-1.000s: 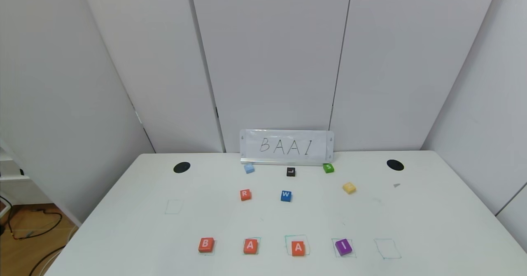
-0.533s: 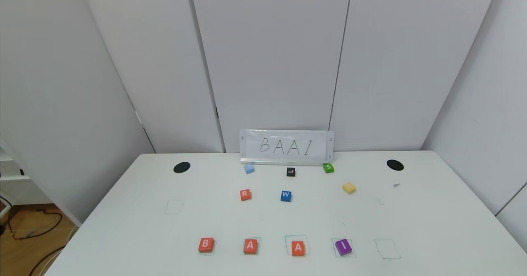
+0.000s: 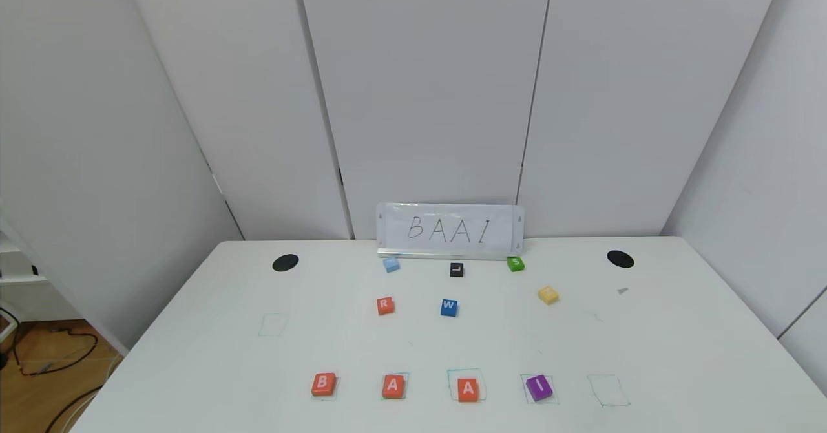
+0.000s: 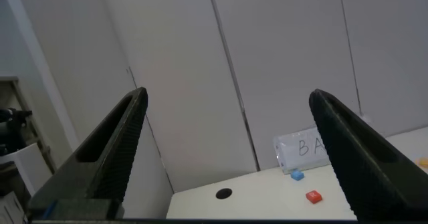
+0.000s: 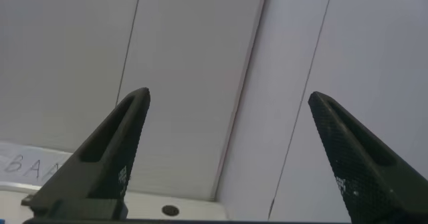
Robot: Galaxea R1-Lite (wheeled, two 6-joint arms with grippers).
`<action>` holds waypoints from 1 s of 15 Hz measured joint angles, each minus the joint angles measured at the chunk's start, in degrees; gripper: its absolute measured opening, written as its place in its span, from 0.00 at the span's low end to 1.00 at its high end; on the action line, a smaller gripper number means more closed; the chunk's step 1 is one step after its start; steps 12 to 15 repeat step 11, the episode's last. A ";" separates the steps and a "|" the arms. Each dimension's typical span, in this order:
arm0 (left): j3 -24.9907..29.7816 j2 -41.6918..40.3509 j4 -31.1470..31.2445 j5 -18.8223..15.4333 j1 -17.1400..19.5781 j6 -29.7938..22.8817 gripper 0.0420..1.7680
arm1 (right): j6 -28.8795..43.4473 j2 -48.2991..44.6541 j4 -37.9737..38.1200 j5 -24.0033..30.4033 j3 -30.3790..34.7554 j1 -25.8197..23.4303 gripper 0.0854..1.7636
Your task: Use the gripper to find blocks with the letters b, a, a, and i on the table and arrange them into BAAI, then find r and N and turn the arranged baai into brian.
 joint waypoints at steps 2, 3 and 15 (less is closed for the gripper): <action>9.81 -0.50 -3.54 1.26 0.00 -0.11 0.97 | 0.33 -0.22 -0.77 0.24 9.42 -0.02 0.96; 13.70 -0.60 -0.61 1.39 -0.02 -0.30 0.97 | 1.35 -0.24 4.68 0.24 11.86 -0.05 0.96; 18.16 -0.67 16.10 4.97 -0.10 -6.73 0.97 | 11.26 -0.29 24.52 4.85 14.36 0.04 0.97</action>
